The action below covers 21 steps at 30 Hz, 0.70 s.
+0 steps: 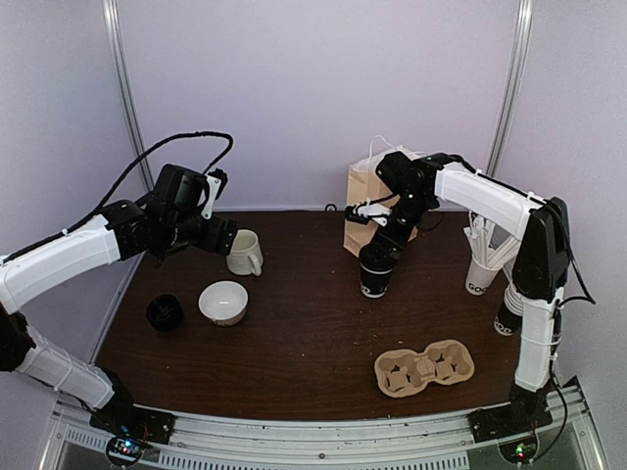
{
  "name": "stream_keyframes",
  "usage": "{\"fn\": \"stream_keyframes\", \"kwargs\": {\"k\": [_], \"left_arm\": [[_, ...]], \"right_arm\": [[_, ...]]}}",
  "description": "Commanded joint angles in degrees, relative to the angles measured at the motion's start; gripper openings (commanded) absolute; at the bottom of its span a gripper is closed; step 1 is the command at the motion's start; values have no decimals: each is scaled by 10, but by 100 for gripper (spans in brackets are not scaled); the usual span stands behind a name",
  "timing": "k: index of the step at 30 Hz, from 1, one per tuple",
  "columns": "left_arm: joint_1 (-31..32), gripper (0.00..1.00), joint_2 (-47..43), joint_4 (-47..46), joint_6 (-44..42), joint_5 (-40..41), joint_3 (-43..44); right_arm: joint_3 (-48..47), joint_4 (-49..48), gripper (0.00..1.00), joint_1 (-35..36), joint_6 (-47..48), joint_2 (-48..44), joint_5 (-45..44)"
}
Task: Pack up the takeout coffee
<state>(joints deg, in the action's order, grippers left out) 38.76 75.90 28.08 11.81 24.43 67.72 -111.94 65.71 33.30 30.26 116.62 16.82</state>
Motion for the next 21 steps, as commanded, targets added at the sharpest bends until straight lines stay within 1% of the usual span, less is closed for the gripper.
{"fn": "stream_keyframes", "kwargs": {"k": [1,6,10,17,21], "left_arm": [[-2,97,5,-5,-8,-4,14],[-1,97,11,1,-7,-8,18],[-1,97,15,3,-7,-12,20],[-2,97,21,6,-7,-13,21],[-2,97,22,8,-8,-15,23]], "right_arm": [[42,1,75,-50,-9,-50,-42],[89,-20,76,-122,-16,-81,-60],[100,-29,76,-161,-28,-86,-69],[109,-40,76,-184,-50,-76,-68],[118,-41,79,-185,-51,-70,-69]]}}
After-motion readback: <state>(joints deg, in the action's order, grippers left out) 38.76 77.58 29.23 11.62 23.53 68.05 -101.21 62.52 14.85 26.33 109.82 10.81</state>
